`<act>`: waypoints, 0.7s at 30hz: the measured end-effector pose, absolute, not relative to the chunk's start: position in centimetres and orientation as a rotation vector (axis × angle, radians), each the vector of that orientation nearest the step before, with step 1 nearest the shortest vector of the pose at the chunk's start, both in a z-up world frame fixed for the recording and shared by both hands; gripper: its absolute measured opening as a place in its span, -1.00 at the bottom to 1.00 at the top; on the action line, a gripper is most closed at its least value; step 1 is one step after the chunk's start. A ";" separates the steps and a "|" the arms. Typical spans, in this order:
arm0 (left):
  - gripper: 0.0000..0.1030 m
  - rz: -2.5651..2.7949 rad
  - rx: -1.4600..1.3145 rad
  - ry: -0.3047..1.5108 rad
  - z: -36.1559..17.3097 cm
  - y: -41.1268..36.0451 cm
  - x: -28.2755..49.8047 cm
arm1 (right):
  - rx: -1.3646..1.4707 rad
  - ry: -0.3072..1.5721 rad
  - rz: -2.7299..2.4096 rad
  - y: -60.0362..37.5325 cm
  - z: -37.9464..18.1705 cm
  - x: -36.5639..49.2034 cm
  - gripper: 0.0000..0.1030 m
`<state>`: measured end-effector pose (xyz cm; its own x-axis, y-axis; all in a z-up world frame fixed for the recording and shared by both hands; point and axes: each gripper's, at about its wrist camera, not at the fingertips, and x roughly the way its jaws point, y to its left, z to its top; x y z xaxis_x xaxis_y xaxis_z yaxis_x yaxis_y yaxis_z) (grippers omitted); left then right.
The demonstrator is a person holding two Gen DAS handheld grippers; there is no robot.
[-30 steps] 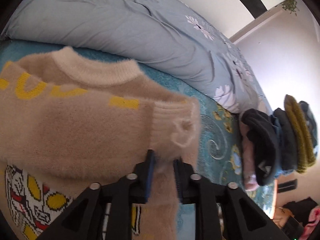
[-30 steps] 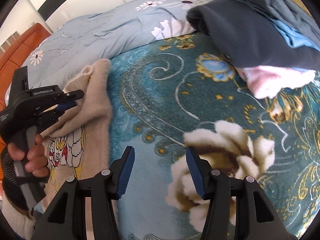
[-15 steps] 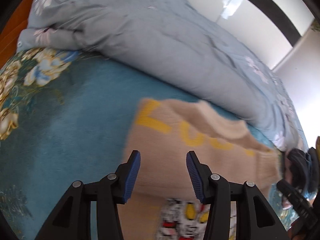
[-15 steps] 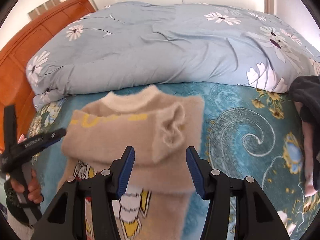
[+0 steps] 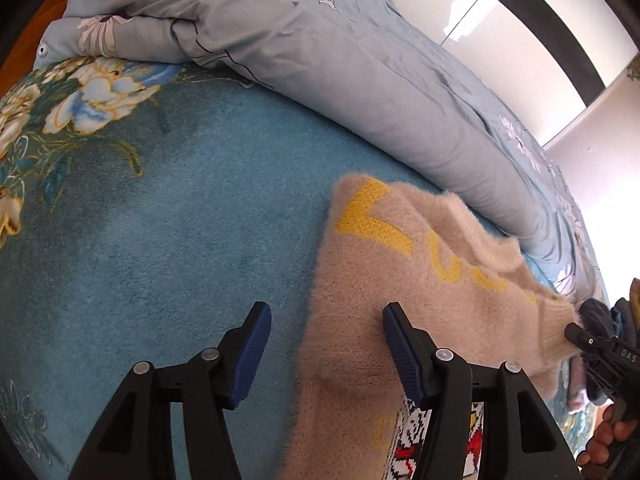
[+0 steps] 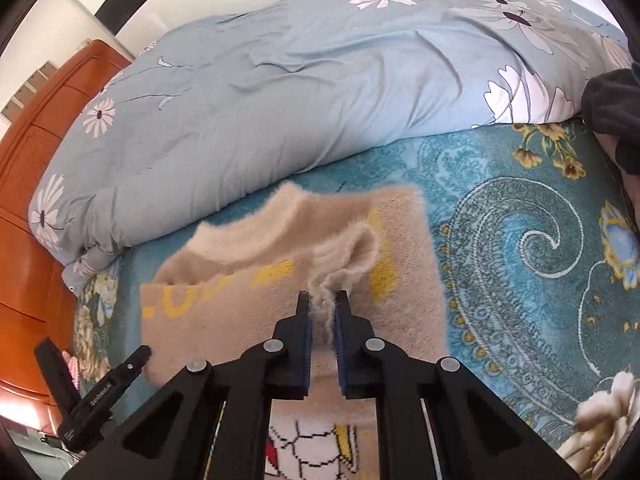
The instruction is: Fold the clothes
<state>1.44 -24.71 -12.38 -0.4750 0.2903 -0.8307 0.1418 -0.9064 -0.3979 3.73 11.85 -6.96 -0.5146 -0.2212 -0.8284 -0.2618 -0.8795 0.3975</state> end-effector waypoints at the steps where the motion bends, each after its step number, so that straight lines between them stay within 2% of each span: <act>1: 0.21 2.540 -1.553 -0.668 -12.3 -25.0 1.5 | -1.501 0.748 2.638 11.8 -6.2 4.3 -0.82; 5: 0.21 2.532 -1.576 -0.683 -12.6 -25.7 1.6 | -1.424 0.653 2.706 12.5 -4.8 6.4 -0.82; 9: 0.22 2.482 -1.609 -0.745 -13.5 -25.8 1.6 | -1.526 0.725 2.557 14.9 -8.8 7.2 -0.82; 12: 0.27 2.489 -1.618 -0.717 -13.8 -25.5 1.8 | -1.533 0.770 2.503 15.7 -10.4 7.6 -0.82; 17: 0.33 2.493 -1.640 -0.706 -14.4 -25.4 1.9 | -1.558 0.702 2.494 15.6 -10.9 7.1 -0.82; 21: 0.40 2.535 -1.648 -0.605 -14.3 -24.6 2.1 | -1.577 0.680 2.476 15.7 -11.5 6.9 -0.81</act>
<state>2.06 -24.58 -14.27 -0.4277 0.2575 -0.8665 0.1617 -0.9213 -0.3536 6.93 15.70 -11.45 -0.4460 -0.1303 -0.8855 -0.3406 -0.8902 0.3026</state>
